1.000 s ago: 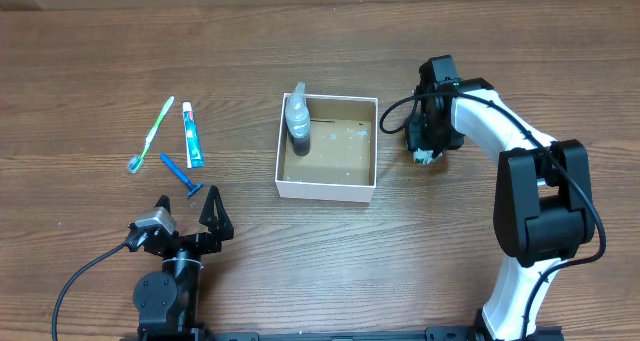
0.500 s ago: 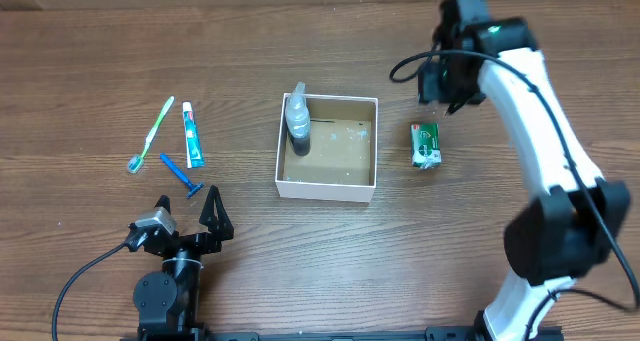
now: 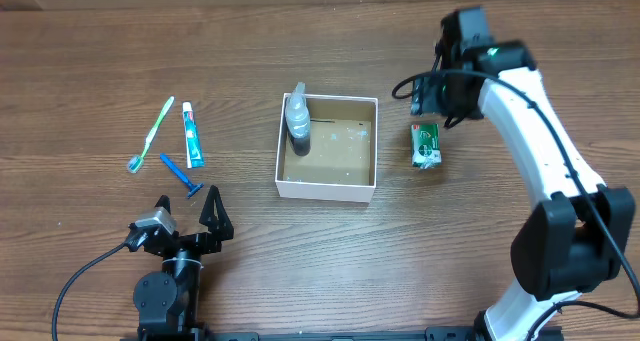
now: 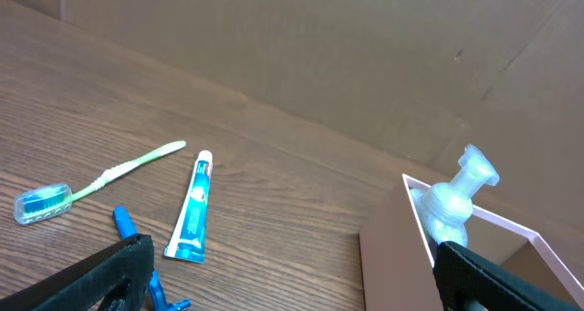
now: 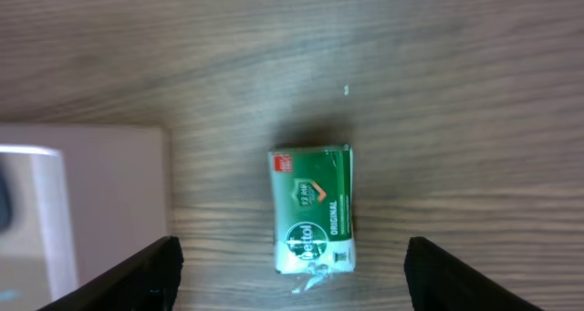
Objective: Pack container
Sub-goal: 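Move right gripper to the green Dettol soap bar and grasp it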
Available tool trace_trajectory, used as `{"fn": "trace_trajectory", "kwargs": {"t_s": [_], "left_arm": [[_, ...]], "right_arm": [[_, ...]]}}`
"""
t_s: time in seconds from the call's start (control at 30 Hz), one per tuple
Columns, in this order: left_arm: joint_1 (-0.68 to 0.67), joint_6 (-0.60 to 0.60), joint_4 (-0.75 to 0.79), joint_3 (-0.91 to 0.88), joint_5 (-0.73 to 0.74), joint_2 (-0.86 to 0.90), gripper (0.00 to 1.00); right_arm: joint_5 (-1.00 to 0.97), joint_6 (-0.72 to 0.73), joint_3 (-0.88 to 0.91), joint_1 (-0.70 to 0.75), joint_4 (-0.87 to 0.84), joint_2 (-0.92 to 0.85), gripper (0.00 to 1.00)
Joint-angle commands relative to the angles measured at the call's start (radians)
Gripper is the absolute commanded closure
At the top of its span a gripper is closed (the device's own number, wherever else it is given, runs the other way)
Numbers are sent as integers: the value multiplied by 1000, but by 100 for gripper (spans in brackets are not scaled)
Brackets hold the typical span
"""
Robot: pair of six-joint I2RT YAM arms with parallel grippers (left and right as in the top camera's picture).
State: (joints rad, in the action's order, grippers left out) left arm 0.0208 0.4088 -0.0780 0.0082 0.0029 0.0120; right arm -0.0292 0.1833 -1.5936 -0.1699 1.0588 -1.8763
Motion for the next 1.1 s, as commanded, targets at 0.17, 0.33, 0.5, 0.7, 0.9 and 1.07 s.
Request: {"fn": "trace_trajectory", "kwargs": {"t_s": [0.17,0.33,0.5,0.7,0.9,1.07], "left_arm": [[8,-24,0,-3,-6,-7,0],[8,-24,0,-3,-6,-8,0],[8,-24,0,-3,-6,-8,0],[8,-24,0,-3,-6,-8,0],[8,-24,0,-3,-6,-8,0],[8,-24,0,-3,-6,-7,0]], "right_arm": [[16,31,239,3,-201,-3,18],[13,31,351,3,-329,-3,18],[8,31,418,3,-439,-6,19],[5,26,424,3,-494,-56,20],[-1,26,425,3,-504,-97,28],[-14,27,425,3,-498,-98,44]]}}
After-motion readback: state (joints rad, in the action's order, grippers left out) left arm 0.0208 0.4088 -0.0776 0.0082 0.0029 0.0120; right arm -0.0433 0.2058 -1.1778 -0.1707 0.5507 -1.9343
